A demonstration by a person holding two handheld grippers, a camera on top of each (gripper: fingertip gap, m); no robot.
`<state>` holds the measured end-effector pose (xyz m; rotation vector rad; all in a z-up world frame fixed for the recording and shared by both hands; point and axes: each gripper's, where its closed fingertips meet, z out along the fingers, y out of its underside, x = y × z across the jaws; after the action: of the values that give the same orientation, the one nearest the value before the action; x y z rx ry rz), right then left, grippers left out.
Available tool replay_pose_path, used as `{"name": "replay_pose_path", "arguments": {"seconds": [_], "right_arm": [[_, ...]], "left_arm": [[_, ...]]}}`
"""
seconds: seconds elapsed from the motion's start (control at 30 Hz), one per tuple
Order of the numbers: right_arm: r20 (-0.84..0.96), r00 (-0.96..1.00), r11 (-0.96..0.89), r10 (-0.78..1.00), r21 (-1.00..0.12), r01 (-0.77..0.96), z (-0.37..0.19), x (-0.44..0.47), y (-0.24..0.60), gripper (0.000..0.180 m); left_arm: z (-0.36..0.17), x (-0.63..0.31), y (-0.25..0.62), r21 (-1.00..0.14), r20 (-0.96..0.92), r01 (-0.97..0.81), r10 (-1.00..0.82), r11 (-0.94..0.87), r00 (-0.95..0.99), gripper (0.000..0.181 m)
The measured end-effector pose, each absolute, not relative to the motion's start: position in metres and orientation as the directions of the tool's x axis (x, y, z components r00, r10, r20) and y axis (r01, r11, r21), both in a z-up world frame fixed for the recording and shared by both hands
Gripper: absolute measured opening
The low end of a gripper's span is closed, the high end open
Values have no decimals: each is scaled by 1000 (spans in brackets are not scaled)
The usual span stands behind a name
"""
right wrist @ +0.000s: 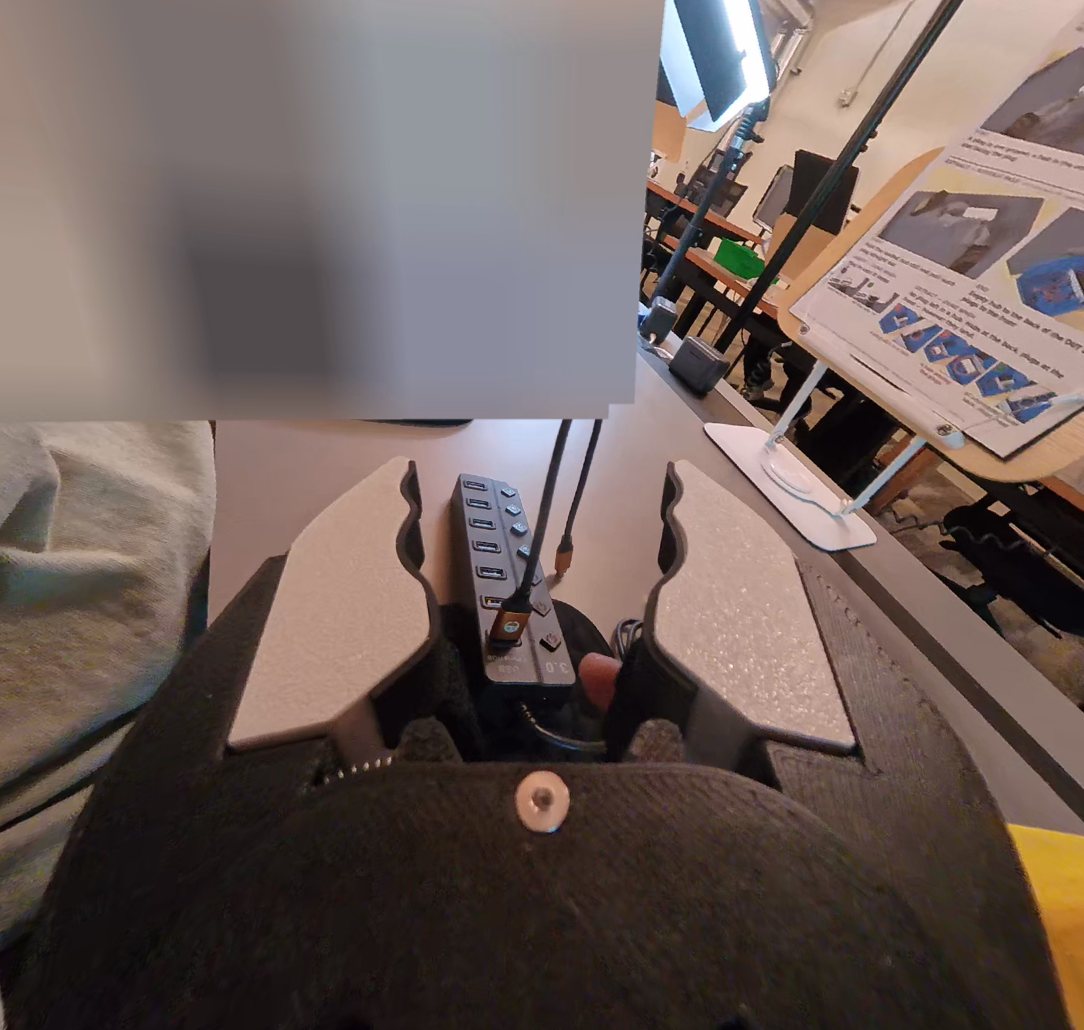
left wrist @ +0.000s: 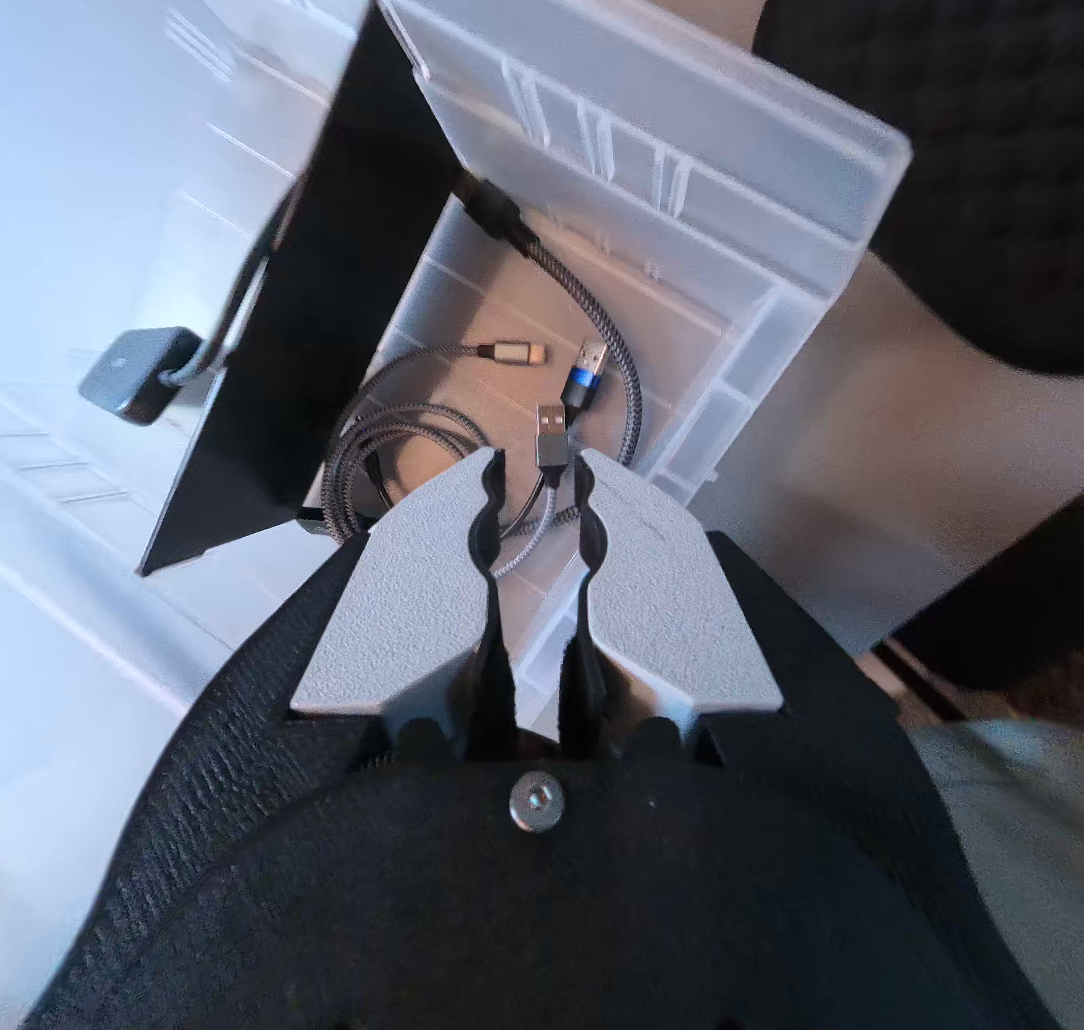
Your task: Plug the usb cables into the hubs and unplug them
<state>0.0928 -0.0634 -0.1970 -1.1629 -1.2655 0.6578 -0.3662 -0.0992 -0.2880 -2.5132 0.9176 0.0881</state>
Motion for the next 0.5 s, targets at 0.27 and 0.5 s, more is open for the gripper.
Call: {"name": "replay_pose_path", "arguments": {"seconds": [0.27, 0.5], "right_arm": [[389, 238, 341, 890, -914, 220, -197, 92, -64, 77], [398, 259, 345, 880, -911, 227, -197, 98, -61, 72]], "left_arm": [[-335, -370, -98, -188, -41, -692, -698, -697, 715, 23], [-329, -370, -90, -261, -96, -690, -693, -675, 714, 15]]}}
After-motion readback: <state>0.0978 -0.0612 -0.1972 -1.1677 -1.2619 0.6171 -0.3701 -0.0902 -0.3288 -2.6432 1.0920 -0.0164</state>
